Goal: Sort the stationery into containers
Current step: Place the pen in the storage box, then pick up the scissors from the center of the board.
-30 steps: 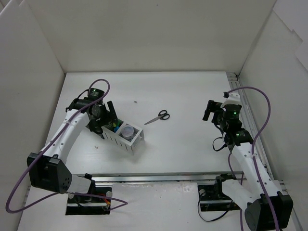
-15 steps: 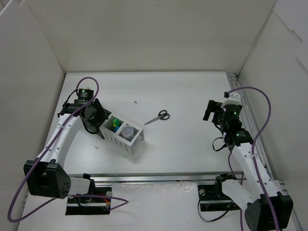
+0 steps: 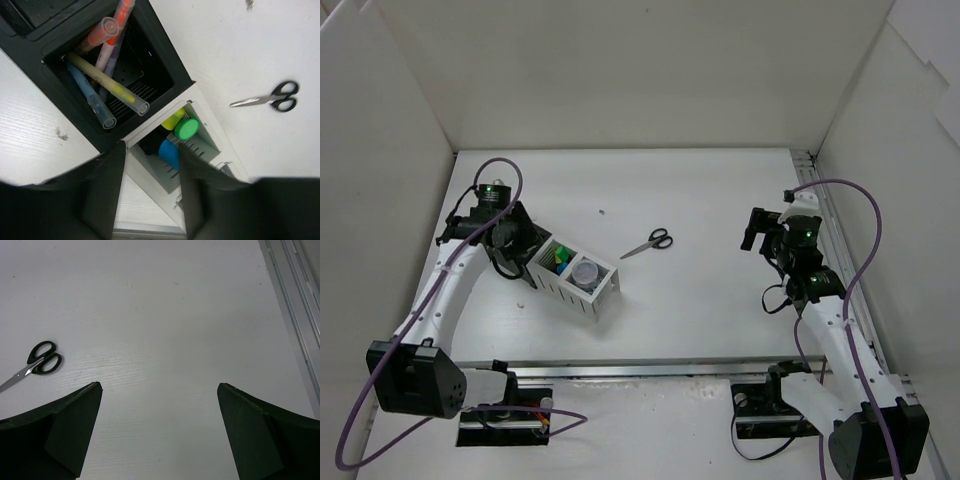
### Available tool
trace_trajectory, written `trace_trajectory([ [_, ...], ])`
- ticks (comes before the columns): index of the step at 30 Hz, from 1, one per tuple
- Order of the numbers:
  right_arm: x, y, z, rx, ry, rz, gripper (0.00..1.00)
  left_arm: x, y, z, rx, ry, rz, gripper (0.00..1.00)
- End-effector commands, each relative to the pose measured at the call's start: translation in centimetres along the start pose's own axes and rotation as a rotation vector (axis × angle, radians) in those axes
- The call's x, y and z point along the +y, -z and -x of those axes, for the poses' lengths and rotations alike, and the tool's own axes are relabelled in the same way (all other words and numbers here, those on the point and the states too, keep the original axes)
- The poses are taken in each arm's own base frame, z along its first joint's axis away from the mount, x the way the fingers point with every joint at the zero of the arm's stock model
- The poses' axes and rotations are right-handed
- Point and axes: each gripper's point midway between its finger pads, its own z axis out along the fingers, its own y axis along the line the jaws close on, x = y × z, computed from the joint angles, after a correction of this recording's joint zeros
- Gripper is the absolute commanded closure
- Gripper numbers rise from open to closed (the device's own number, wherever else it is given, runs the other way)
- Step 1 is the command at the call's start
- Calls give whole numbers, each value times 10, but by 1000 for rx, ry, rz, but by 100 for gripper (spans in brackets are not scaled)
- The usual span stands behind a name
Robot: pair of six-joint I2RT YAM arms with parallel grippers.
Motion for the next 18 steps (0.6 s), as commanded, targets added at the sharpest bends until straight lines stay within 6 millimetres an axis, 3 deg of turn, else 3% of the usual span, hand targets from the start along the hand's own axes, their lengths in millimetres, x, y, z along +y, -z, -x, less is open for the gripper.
trace_trajectory([
  [1,26,-6,33,-88,36,101,2,-19,53,35,-198,-60,-87,54],
  [2,35,-5,40,-99,76,124,2,-21,60,36,-223,-84,-93,46],
  [3,51,-12,31,-61,104,160,2,-23,76,37,-268,-100,-117,28],
  [5,69,-18,37,-49,117,192,2,-22,97,37,-357,-145,-152,14],
  [6,82,-31,22,14,134,209,2,-23,101,35,-369,-160,-178,1],
  [7,90,-37,18,44,133,215,2,-25,99,23,-349,-189,-215,1],
  [8,100,-40,29,36,119,223,2,-31,110,24,-393,-208,-270,1],
  [9,106,-54,13,95,126,199,2,-35,111,19,-387,-221,-315,1],
  [10,110,-61,10,115,111,181,2,-35,103,8,-363,-235,-330,0],
  [11,120,-65,19,110,63,179,2,-39,107,9,-383,-243,-360,1],
  [13,131,-83,0,169,39,152,2,-35,100,4,-369,-236,-354,0],
  [14,141,-87,5,163,-5,152,2,-36,97,1,-358,-243,-351,0],
  [15,146,-97,-10,203,3,128,2,-33,95,1,-356,-237,-334,0],
  [17,153,-107,-8,214,-14,96,2,-30,90,0,-348,-240,-319,0],
  [18,160,-113,-26,261,15,85,2,-28,89,2,-353,-235,-303,1],
])
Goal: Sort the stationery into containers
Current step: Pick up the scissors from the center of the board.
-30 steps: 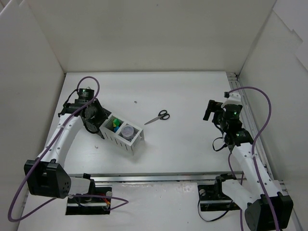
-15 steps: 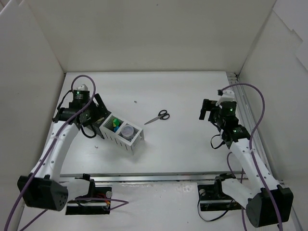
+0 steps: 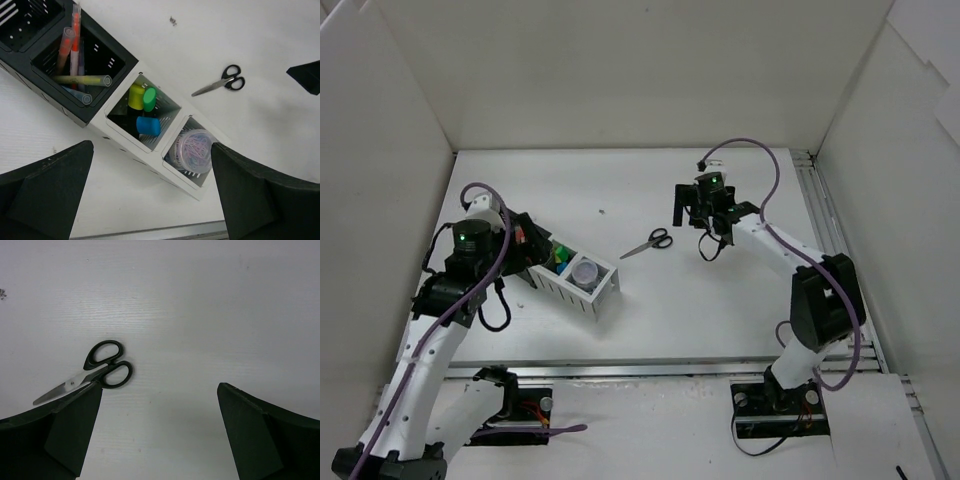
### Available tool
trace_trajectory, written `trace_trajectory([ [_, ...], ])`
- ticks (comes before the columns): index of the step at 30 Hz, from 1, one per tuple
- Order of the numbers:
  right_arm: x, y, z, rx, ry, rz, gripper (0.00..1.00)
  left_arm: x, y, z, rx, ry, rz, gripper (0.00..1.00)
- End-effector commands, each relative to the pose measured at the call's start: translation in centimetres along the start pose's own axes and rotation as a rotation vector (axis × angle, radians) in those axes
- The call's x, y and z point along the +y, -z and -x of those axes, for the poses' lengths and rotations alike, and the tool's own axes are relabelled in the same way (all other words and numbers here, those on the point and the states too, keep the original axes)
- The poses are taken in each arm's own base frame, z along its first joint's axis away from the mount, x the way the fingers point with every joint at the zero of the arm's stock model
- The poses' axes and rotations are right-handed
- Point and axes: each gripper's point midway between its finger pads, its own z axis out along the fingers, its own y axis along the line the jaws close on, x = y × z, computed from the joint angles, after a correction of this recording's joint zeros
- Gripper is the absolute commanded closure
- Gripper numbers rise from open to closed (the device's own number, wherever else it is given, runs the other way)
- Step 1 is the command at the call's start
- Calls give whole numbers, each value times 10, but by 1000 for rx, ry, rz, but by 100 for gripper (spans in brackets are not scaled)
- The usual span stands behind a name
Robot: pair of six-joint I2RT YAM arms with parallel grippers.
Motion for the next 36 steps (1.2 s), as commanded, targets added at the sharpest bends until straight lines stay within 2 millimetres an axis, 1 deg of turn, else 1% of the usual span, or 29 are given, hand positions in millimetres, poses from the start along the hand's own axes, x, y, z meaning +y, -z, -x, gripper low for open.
trace_trajectory([
  [1,14,-14,12,-13,-61,-58,2,-5,-9,15,-46,-25,-9,1],
  [2,24,-17,15,-11,-50,-44,2,-3,-9,15,-49,-22,0,0],
  [3,24,-26,0,36,-32,-66,2,-2,-10,13,-49,-22,7,0],
  [4,27,-32,-6,52,-25,-85,3,-3,-10,13,-55,-21,2,0],
  [5,28,-31,-4,48,-28,-89,3,-3,-10,12,-54,-28,-1,1],
  [6,28,-39,-14,72,-16,-104,4,-1,-11,11,-51,-29,7,1],
  [8,31,-44,-21,86,-10,-125,5,3,-11,9,-54,-37,20,1],
  [9,27,-50,-31,118,4,-145,6,7,-12,9,-58,-35,40,0],
  [10,29,-51,-33,125,10,-154,7,9,-11,8,-61,-33,47,0],
  [12,26,-58,-48,162,36,-184,8,13,-12,6,-60,-32,62,1],
  [14,24,-61,-56,177,50,-206,11,14,-13,3,-53,-28,65,1],
  [15,21,-65,-63,199,60,-219,12,14,-14,2,-50,-23,67,0],
  [16,19,-69,-74,223,70,-228,16,14,-15,2,-51,-26,66,1],
  [18,20,-71,-77,226,67,-231,17,15,-17,1,-48,-28,68,1],
  [19,16,-72,-77,222,69,-251,19,15,-17,1,-47,-29,69,0],
  [20,14,-76,-81,231,76,-264,25,21,-17,4,-61,-31,100,0],
  [21,14,-77,-80,231,82,-265,28,21,-17,3,-59,-29,103,0],
  [23,13,-82,-86,242,89,-279,41,24,-18,2,-58,-34,115,1],
  [25,13,-84,-83,234,92,-286,55,25,-17,3,-61,-33,123,1],
  [26,12,-86,-84,238,93,-290,72,28,-18,2,-62,-32,138,0],
  [28,10,-84,-81,228,94,-298,84,28,-17,3,-65,-33,138,1],
  [29,12,-82,-74,212,93,-293,97,27,-17,4,-66,-36,134,1],
  [30,12,-80,-67,198,109,-292,100,26,-18,5,-64,-41,131,0],
  [31,11,-76,-60,180,122,-300,100,25,-18,6,-64,-43,125,1],
  [32,12,-69,-46,145,120,-300,100,20,-18,7,-62,-52,101,0],
  [33,11,-64,-40,128,153,-302,100,15,-21,11,-66,-79,79,1],
  [34,12,-58,-28,78,165,-312,100,6,-21,11,-55,-98,30,0],
  [35,13,-44,-8,25,191,-306,100,-6,-21,11,-41,-116,-34,1],
  [36,8,-36,-8,5,217,-323,100,-13,-25,13,-37,-146,-72,0],
])
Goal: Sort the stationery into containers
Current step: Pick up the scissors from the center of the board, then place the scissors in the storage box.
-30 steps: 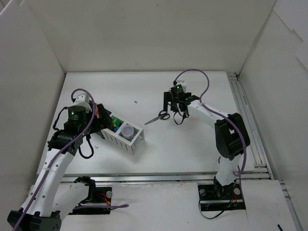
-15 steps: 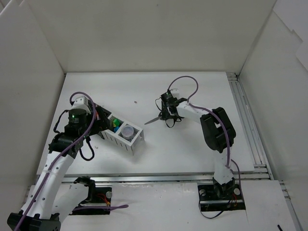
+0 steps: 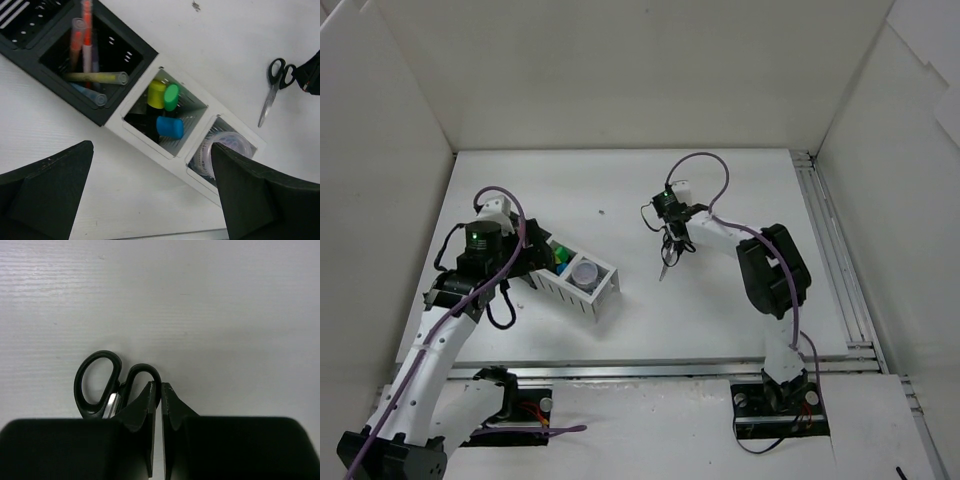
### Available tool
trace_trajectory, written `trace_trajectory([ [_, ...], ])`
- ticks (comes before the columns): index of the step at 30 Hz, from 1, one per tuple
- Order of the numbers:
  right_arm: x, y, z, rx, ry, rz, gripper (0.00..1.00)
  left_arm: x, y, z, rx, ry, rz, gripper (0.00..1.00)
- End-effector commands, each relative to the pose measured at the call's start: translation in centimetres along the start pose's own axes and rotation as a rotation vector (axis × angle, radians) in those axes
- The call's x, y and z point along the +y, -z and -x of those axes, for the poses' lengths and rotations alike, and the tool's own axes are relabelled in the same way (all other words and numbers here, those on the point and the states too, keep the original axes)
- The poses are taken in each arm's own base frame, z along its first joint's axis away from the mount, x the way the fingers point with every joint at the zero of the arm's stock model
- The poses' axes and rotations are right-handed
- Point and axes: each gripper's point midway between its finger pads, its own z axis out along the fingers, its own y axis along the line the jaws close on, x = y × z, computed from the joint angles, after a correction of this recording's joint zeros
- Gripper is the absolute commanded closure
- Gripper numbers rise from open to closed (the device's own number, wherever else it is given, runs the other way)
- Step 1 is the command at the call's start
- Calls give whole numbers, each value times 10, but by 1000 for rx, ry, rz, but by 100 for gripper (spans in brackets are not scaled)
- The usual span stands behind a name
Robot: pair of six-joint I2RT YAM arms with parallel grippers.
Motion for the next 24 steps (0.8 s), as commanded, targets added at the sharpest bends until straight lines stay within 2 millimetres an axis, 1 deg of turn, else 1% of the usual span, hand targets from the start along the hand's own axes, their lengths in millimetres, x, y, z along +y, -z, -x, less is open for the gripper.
trace_trajectory([
  [1,-31,72,75,-276,-16,-41,100,-50,8,38,-81,-92,-230,0],
  [2,-35,84,82,-320,15,-31,100,-58,8,37,-70,-100,-264,1],
  [3,-38,85,67,-313,54,-23,100,-65,6,38,-63,-108,-299,0],
  [4,-34,111,89,-420,21,48,100,-78,7,34,-53,-145,-359,1],
  [5,-32,121,91,-451,63,87,100,-92,11,29,-35,-169,-437,0],
  [6,-20,126,79,-451,103,162,100,-104,13,30,-41,-193,-494,0],
  [7,-20,150,92,-528,94,212,100,-122,20,25,-30,-241,-580,0],
  [8,-16,155,85,-543,170,246,100,-132,21,24,-29,-264,-619,0],
  [9,-2,170,82,-569,210,318,100,-141,25,20,-20,-287,-657,1],
  [10,1,188,87,-614,224,360,100,-149,30,22,-26,-308,-693,1],
  [11,8,198,85,-633,274,398,100,-162,33,19,-28,-329,-735,0],
  [12,21,208,80,-641,306,463,100,-169,35,15,-22,-345,-764,1],
  [13,27,221,78,-657,328,510,100,-176,38,14,-25,-359,-796,1],
  [14,42,233,71,-664,375,588,100,-187,40,12,-33,-377,-829,0],
  [15,49,240,67,-671,390,636,100,-191,39,11,-29,-384,-840,0],
  [16,55,252,67,-694,395,683,100,-196,40,15,-44,-388,-837,1],
  [17,61,258,63,-700,403,723,100,-199,35,13,-27,-387,-833,0],
  [18,70,269,62,-725,401,774,100,-204,35,10,-19,-392,-840,1],
  [19,74,277,61,-735,398,802,100,-207,33,14,-24,-389,-834,0],
  [20,76,280,60,-737,387,817,100,-212,29,10,-9,-394,-845,0],
  [21,80,288,62,-759,378,841,100,-216,27,6,8,-398,-854,0],
  [22,80,295,64,-773,363,853,100,-218,25,6,12,-397,-854,1],
  [23,81,296,62,-778,353,861,100,-221,20,1,32,-402,-853,3],
  [24,81,303,67,-807,329,874,100,-220,17,0,43,-388,-838,7],
])
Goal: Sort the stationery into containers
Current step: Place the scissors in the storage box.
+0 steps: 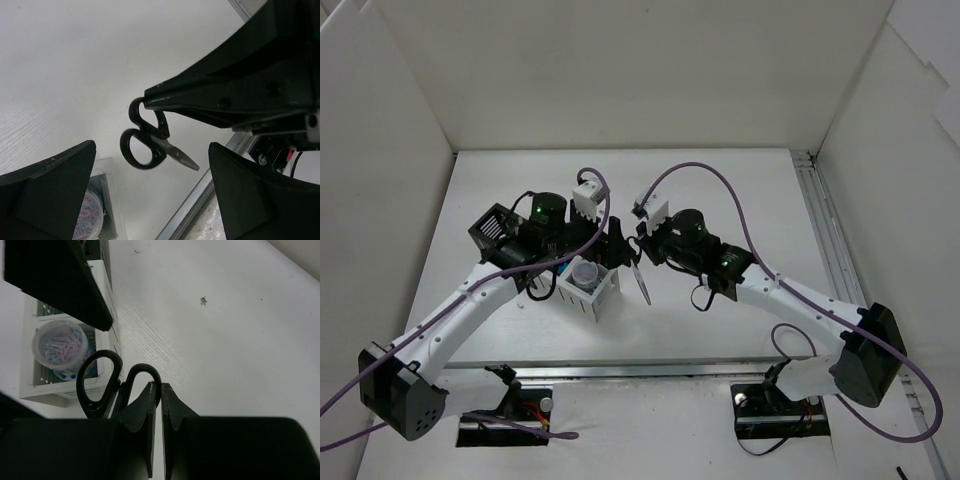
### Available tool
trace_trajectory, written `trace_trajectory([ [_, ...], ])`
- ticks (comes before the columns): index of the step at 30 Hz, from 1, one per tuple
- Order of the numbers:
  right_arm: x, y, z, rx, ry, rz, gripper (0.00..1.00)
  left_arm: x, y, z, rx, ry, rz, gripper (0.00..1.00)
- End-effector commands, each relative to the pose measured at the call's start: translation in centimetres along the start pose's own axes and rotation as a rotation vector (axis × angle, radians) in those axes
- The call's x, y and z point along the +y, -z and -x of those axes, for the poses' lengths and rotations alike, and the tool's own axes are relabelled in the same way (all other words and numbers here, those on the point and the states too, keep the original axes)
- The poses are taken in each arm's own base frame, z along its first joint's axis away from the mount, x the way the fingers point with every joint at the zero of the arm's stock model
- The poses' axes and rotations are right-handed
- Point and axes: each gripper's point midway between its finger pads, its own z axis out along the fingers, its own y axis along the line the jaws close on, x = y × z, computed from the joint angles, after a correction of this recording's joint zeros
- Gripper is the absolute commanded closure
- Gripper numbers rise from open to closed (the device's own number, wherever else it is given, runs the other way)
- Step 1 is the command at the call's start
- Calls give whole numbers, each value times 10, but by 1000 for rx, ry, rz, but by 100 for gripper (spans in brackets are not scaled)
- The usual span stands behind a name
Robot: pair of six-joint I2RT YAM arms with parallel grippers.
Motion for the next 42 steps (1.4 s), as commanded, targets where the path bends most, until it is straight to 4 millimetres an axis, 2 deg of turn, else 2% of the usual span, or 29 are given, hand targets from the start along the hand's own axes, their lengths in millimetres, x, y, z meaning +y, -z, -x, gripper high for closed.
trace_trajectory([
  [1,12,20,67,-250,-28,57,100,-14,-5,34,-87,-49,-34,11],
  [3,12,24,70,-274,-45,49,100,-11,-10,30,-68,-16,-25,20],
  [8,12,38,79,-339,-49,51,100,-10,-14,27,-69,7,-29,27],
  [11,24,43,84,-351,-43,117,100,-13,-14,28,-81,13,-43,42],
  [17,39,32,77,-315,-40,177,100,-21,-13,35,-115,-7,-71,51],
  [20,38,26,78,-310,-44,170,100,-22,-12,35,-116,-15,-76,67],
  [21,37,26,79,-315,-47,163,100,-25,-13,33,-110,-16,-81,81],
  [23,31,25,84,-325,-58,132,100,-21,-12,31,-101,-13,-63,100],
  [25,27,25,88,-330,-61,110,99,-19,-9,32,-113,-18,-44,100],
  [26,23,26,89,-332,-70,84,94,-18,-7,31,-117,-21,-37,100],
  [28,17,28,94,-339,-82,56,72,-17,0,34,-137,-25,-12,100],
  [29,12,29,96,-339,-88,29,45,-14,2,35,-139,-24,10,100],
  [30,11,31,98,-343,-88,21,33,-7,5,39,-159,-24,58,100],
  [31,7,33,101,-349,-122,5,15,-3,10,40,-164,-25,89,100],
  [32,1,36,102,-348,-134,-29,2,1,14,42,-174,-24,121,100],
  [37,-29,56,101,-371,-215,-187,2,52,48,61,-249,5,397,100],
  [38,-39,61,99,-372,-227,-236,2,71,61,69,-278,19,455,100],
  [41,-51,70,86,-346,-242,-293,2,101,91,90,-353,13,561,100],
  [42,-54,76,87,-355,-246,-298,2,119,115,101,-405,23,649,100],
])
